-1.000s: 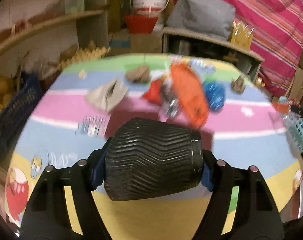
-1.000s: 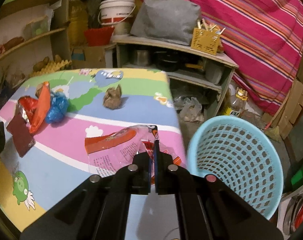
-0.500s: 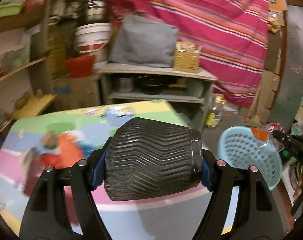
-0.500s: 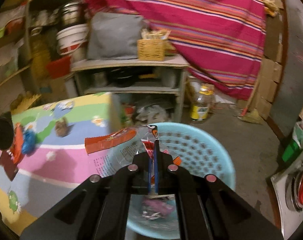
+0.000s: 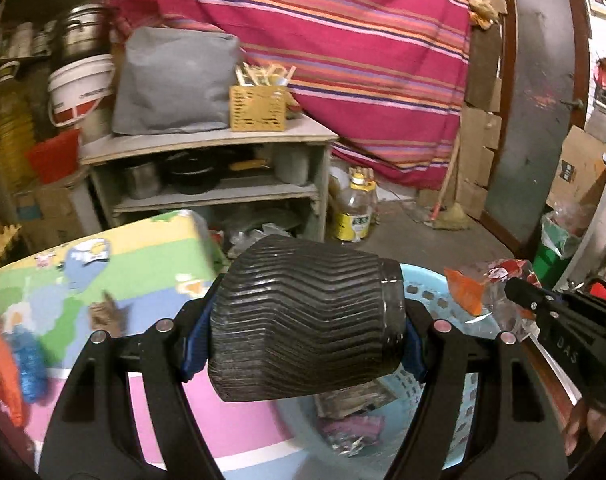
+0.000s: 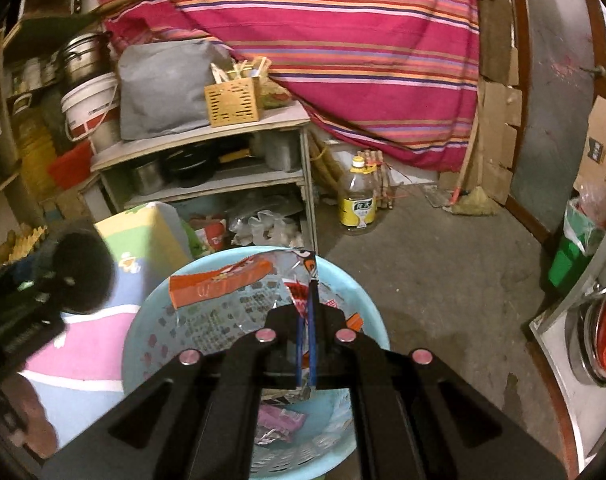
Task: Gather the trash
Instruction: 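Carry both items over the basket and open both tools to drop them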
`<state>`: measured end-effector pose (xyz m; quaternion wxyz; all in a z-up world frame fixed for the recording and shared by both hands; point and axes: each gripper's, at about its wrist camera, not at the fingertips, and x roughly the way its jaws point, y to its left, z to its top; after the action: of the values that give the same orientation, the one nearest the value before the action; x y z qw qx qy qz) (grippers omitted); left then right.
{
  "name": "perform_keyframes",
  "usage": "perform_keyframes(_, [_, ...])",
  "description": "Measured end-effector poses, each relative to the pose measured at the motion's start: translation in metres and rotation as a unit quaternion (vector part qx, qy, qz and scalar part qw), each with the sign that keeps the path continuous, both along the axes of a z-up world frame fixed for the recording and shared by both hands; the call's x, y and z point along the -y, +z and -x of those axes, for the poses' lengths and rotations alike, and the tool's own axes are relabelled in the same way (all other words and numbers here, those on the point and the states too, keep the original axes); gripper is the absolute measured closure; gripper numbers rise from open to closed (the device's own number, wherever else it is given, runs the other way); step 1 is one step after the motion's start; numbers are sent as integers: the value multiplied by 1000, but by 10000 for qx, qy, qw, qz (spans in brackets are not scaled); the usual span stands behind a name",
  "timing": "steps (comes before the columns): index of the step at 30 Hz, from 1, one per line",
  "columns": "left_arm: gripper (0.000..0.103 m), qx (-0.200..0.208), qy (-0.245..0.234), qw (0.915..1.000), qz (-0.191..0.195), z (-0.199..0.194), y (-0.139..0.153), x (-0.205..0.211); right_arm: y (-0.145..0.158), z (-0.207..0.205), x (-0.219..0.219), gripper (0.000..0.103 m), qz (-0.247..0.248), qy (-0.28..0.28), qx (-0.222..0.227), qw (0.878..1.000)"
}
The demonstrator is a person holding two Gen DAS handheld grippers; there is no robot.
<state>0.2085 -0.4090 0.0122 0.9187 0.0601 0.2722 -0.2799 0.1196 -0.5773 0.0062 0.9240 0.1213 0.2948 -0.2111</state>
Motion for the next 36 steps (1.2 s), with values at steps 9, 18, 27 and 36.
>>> perform_keyframes(9, [13, -145, -77, 9998, -93, -8, -10, 22, -10, -9, 6, 101, -84, 7, -101, 9999])
perform_keyframes(18, [5, 189, 165, 9997, -53, -3, 16, -12, -19, -23, -4, 101, -192, 135, -356, 9991])
perform_keyframes(27, [5, 108, 528, 9984, -144, -11, 15, -69, -53, -51, -16, 33, -531, 103, -1102, 9924])
perform_keyframes(36, [5, 99, 1083, 9933, -388, -8, 8, -164, -42, -49, -26, 20, -516, -212, -941, 9940])
